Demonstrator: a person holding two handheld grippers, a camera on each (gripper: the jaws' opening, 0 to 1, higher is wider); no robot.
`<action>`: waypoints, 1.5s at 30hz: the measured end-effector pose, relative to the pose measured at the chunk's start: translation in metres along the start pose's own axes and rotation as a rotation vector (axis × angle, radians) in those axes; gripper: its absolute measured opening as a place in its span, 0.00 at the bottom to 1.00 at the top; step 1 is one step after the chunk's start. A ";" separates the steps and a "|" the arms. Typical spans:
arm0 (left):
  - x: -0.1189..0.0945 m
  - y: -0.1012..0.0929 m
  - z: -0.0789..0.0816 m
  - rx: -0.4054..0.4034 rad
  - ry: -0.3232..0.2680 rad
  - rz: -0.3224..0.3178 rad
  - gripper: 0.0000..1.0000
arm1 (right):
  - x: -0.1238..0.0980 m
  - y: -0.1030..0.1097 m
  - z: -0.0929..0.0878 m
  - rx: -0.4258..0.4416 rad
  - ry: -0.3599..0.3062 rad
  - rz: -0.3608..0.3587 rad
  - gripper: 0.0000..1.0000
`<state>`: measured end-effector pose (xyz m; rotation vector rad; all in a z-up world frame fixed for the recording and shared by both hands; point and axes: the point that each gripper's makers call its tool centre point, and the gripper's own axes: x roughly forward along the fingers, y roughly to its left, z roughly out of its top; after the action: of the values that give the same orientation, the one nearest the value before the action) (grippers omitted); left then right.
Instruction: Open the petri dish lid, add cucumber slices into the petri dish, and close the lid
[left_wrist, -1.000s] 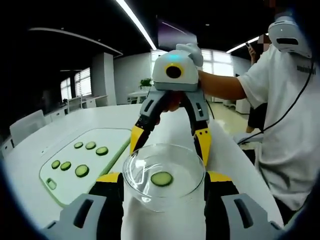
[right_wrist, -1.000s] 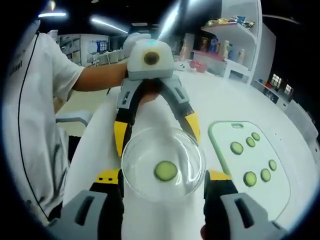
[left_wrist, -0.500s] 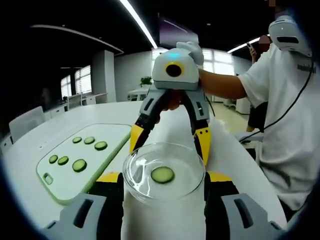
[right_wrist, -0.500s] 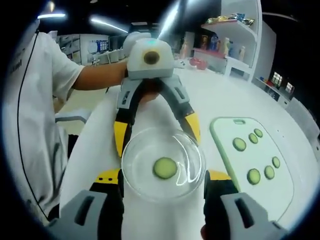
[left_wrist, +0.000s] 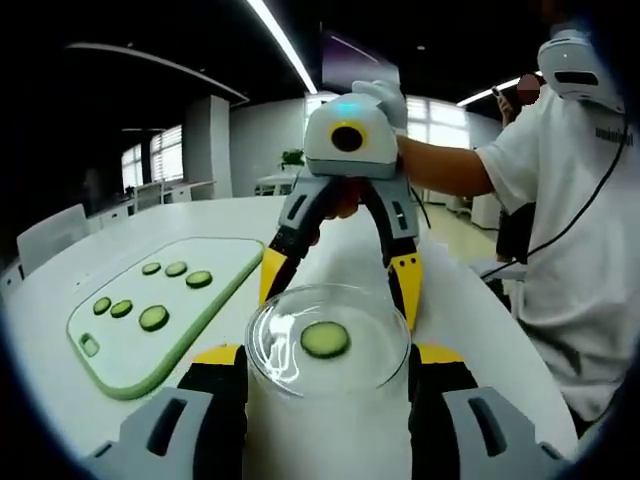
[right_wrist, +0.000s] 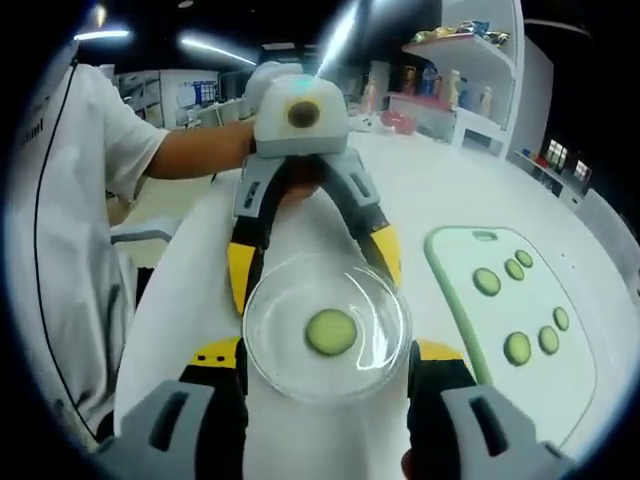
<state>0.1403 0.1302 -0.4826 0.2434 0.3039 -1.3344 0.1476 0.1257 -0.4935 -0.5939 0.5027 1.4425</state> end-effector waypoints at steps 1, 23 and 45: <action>0.000 0.000 0.000 -0.001 -0.001 0.000 0.65 | 0.000 0.000 0.000 0.000 -0.001 0.001 0.64; -0.010 0.003 0.008 0.000 -0.023 0.022 0.66 | -0.005 -0.001 0.001 0.016 -0.016 0.004 0.65; -0.056 0.034 0.064 0.024 -0.140 0.316 0.67 | -0.075 -0.041 0.057 0.141 -0.298 -0.289 0.66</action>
<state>0.1672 0.1669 -0.4024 0.2071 0.1245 -1.0365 0.1808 0.1046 -0.3993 -0.3161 0.2671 1.1830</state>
